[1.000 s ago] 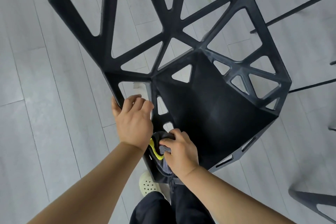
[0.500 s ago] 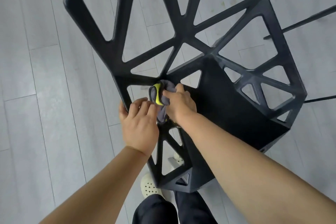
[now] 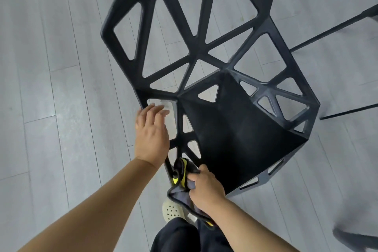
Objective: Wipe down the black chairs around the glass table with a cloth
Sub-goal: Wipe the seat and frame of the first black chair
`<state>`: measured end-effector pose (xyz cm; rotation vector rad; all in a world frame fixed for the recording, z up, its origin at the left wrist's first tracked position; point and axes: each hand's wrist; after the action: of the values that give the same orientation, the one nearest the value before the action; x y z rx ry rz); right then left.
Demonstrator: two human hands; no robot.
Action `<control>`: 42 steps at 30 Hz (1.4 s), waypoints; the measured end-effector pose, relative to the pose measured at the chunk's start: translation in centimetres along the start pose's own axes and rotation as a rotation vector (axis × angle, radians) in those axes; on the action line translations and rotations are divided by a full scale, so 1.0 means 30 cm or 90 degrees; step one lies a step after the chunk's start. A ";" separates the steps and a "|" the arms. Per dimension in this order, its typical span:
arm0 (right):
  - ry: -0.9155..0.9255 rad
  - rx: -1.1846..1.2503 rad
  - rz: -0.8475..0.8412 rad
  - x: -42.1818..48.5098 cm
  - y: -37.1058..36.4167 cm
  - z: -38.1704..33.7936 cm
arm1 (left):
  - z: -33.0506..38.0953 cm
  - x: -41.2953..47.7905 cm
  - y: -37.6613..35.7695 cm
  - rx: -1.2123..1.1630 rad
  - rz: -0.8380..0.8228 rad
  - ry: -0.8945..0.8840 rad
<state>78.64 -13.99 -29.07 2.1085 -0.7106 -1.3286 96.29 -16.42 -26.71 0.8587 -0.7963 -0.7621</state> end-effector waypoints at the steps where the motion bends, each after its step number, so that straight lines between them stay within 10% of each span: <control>1: -0.032 0.049 0.007 0.001 0.017 0.005 | -0.006 0.014 0.037 -0.007 0.029 0.016; 11: 0.004 0.543 0.294 0.206 0.294 -0.363 | 0.013 0.448 0.286 -0.224 0.216 0.156; 27: -0.093 0.504 0.310 0.437 0.186 -0.409 | 0.075 0.604 0.218 0.035 0.255 0.147; 34: -0.090 0.201 0.170 0.582 0.254 -0.242 | 0.073 0.613 0.211 0.059 0.255 0.137; 42: -0.172 0.681 0.636 0.616 0.565 -0.225 | 0.083 0.619 0.206 0.063 0.276 0.156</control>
<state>89.27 -37.55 -26.61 1.6477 -2.5699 -0.6468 104.73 -29.92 -15.07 0.8115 -0.7693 -0.2314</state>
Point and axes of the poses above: each hand's wrist, its own x-axis towards the middle knuckle, its own y-axis out of the back of the hand, z = x × y, and after that the axes turned 14 degrees about z, right-handed
